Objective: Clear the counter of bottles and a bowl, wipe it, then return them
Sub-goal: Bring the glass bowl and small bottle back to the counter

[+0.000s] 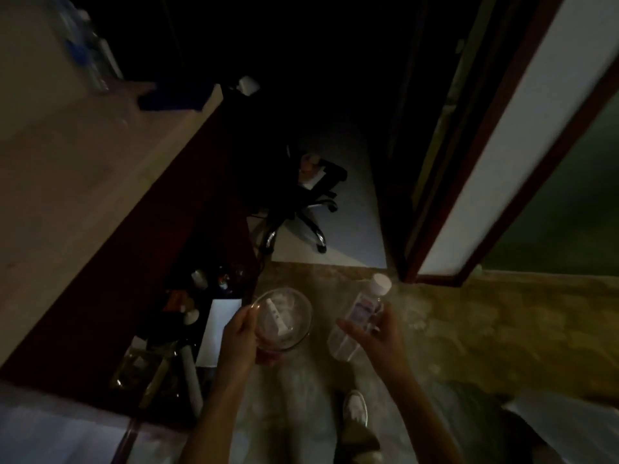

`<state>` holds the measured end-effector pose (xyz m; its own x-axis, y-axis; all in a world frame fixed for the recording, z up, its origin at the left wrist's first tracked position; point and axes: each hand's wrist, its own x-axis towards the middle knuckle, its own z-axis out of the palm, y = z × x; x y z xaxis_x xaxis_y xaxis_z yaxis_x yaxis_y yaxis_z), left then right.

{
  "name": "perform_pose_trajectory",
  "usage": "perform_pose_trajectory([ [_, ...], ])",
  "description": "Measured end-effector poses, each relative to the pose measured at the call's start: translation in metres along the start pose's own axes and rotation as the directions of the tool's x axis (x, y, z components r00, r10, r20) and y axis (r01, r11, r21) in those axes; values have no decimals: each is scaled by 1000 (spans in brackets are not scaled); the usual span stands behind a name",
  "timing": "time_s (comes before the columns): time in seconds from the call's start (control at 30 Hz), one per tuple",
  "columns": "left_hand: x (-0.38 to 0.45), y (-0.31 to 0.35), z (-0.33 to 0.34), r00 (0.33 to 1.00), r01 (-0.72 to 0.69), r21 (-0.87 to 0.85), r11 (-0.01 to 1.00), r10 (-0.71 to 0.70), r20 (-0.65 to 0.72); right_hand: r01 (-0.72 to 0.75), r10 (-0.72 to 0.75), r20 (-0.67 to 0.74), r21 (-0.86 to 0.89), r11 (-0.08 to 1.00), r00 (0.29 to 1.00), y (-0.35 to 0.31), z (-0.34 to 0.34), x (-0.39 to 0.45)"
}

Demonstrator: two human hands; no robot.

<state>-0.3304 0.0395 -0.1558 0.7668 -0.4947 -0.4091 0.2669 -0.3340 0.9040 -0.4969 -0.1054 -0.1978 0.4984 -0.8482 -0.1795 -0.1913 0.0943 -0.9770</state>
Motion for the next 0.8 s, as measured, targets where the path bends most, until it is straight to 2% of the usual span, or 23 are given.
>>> perform_pose_trajectory([
  [0.1, 66, 42, 4, 996, -18, -40, 999, 14, -94, 81, -85, 114, 43, 996, 990, -30, 25, 92],
  [0.23, 128, 111, -3, 981, -9, -131, 991, -16, -191, 225, -219, 280, 8, 974, 935, -94, 64, 204],
  [0.33, 164, 167, -18, 953, -92, -230, 969, 19, -303, 247, -250, 363, 56, 967, 898, -146, 107, 271],
  [0.43, 198, 217, -43, 911, -149, -265, 953, 28, -411, 297, -308, 477, 99, 950, 824, -191, 162, 326],
  [0.5, 220, 243, -68, 878, -171, -255, 952, 30, -477, 328, -353, 525, 143, 934, 774, -220, 205, 359],
  [0.57, 242, 262, -96, 843, -250, -206, 946, 108, -527, 361, -400, 559, 185, 914, 726, -248, 248, 389],
  [0.67, 283, 283, -144, 750, -328, -125, 936, 178, -637, 417, -477, 599, 249, 874, 643, -289, 313, 423],
  [0.8, 336, 307, -204, 648, -281, -84, 956, 124, -752, 407, -490, 666, 293, 865, 563, -338, 393, 455],
])
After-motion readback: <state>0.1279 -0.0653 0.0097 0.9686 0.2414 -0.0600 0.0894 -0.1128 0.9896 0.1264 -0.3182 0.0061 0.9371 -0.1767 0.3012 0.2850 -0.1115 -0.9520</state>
